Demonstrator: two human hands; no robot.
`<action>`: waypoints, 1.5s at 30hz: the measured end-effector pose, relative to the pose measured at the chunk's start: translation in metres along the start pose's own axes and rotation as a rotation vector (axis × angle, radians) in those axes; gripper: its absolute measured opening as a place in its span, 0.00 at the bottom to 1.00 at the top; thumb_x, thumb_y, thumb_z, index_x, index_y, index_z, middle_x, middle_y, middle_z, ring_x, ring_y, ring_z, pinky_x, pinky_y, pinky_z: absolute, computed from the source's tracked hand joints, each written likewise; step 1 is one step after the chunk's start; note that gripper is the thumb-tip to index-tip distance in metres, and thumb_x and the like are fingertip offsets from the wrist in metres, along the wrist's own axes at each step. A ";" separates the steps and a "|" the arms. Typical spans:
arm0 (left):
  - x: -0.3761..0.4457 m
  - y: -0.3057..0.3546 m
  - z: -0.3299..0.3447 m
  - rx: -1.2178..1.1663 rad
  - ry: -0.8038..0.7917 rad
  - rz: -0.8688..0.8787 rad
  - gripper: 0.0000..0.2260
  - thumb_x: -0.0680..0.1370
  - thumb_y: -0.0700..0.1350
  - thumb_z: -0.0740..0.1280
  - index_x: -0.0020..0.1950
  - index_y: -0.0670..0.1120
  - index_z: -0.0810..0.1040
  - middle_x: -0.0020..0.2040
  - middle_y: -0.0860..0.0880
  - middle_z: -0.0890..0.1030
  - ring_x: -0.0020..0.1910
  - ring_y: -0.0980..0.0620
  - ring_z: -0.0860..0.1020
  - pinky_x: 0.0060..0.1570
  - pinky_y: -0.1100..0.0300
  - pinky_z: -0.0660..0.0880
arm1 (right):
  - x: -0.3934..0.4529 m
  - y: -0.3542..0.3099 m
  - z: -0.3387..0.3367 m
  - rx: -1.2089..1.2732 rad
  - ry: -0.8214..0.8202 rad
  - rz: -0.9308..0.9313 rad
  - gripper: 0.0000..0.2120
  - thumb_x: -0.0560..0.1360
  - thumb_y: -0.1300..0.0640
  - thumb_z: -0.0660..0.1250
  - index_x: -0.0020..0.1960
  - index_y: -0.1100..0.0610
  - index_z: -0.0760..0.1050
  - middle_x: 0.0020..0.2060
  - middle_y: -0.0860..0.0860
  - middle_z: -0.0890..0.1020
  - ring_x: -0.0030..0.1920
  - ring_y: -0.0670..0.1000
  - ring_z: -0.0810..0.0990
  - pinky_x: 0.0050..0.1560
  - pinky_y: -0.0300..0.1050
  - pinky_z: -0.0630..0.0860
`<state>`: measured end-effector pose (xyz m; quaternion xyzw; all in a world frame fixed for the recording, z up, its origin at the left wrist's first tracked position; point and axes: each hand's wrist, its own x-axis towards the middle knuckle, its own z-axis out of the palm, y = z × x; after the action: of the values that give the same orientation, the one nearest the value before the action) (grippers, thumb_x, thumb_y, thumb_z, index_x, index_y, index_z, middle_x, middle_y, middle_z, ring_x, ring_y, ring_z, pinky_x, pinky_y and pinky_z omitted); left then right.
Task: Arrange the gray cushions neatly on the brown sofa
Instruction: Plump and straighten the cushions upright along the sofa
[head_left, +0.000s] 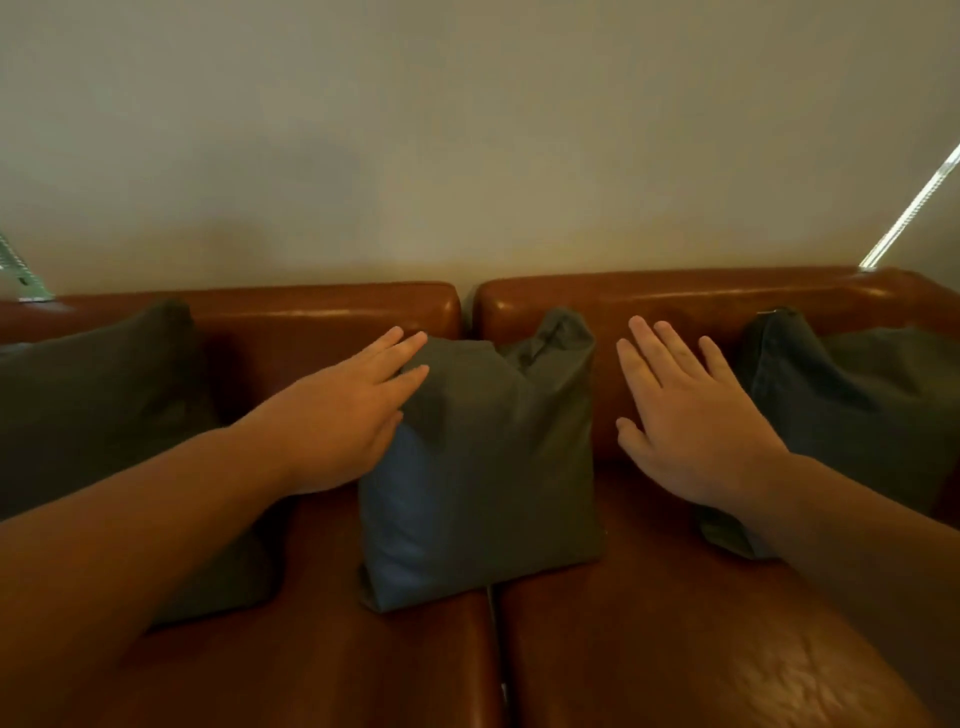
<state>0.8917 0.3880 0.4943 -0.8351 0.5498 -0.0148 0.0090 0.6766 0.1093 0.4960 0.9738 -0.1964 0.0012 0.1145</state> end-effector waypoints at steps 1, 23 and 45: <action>0.013 -0.001 0.002 -0.065 0.006 -0.039 0.27 0.87 0.46 0.57 0.86 0.47 0.55 0.87 0.47 0.49 0.86 0.48 0.47 0.81 0.58 0.47 | 0.010 0.005 0.002 0.003 -0.009 -0.004 0.36 0.86 0.39 0.48 0.86 0.53 0.37 0.85 0.53 0.37 0.84 0.55 0.37 0.82 0.60 0.40; 0.123 -0.003 0.077 -0.934 -0.133 -0.954 0.11 0.84 0.36 0.63 0.61 0.31 0.81 0.59 0.32 0.83 0.59 0.34 0.81 0.57 0.46 0.78 | 0.145 0.000 0.110 0.884 0.309 0.094 0.19 0.82 0.57 0.66 0.63 0.38 0.63 0.56 0.40 0.68 0.56 0.48 0.75 0.57 0.52 0.80; 0.149 0.016 0.089 -1.385 0.149 -1.290 0.09 0.84 0.34 0.64 0.61 0.37 0.81 0.47 0.39 0.81 0.46 0.42 0.79 0.44 0.54 0.76 | 0.130 -0.001 0.123 0.632 0.308 0.067 0.16 0.84 0.53 0.59 0.69 0.56 0.74 0.59 0.56 0.75 0.53 0.57 0.73 0.48 0.56 0.77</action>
<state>0.9393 0.2450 0.4070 -0.7944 -0.1318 0.2592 -0.5334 0.7911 0.0327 0.3820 0.9425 -0.1986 0.2127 -0.1646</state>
